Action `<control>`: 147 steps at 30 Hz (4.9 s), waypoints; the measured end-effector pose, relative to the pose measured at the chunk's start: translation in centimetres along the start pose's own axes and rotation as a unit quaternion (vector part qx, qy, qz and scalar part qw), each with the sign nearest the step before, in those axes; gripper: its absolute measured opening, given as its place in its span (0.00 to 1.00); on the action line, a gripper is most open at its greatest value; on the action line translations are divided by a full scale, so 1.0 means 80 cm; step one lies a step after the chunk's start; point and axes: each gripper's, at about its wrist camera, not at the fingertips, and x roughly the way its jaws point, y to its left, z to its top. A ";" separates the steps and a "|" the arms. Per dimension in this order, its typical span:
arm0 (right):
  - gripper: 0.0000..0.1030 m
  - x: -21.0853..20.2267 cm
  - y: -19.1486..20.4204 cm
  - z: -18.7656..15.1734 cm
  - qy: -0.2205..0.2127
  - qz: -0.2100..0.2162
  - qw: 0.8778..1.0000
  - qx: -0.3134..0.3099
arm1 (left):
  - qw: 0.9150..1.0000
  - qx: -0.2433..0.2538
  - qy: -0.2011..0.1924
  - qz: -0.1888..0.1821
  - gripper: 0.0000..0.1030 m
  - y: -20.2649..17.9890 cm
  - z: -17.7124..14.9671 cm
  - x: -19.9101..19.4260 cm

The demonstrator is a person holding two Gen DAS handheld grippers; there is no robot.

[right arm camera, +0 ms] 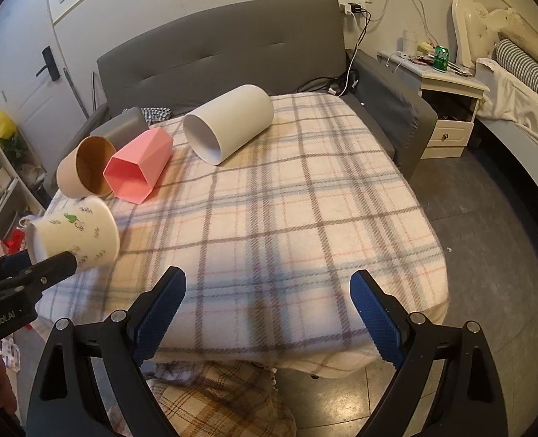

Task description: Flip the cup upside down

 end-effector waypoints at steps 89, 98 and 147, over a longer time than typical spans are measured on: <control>1.00 -0.135 0.099 -0.043 -0.160 0.034 0.984 -0.070 | 0.965 -0.084 -0.243 0.048 0.95 0.062 -0.086 -0.166; 1.00 -0.130 0.096 -0.041 -0.157 0.032 0.985 -0.067 | 0.969 -0.081 -0.227 0.048 0.96 0.061 -0.088 -0.162; 1.00 -0.123 0.099 -0.047 -0.144 0.025 0.987 -0.071 | 0.967 -0.068 -0.237 0.058 0.96 0.053 -0.091 -0.166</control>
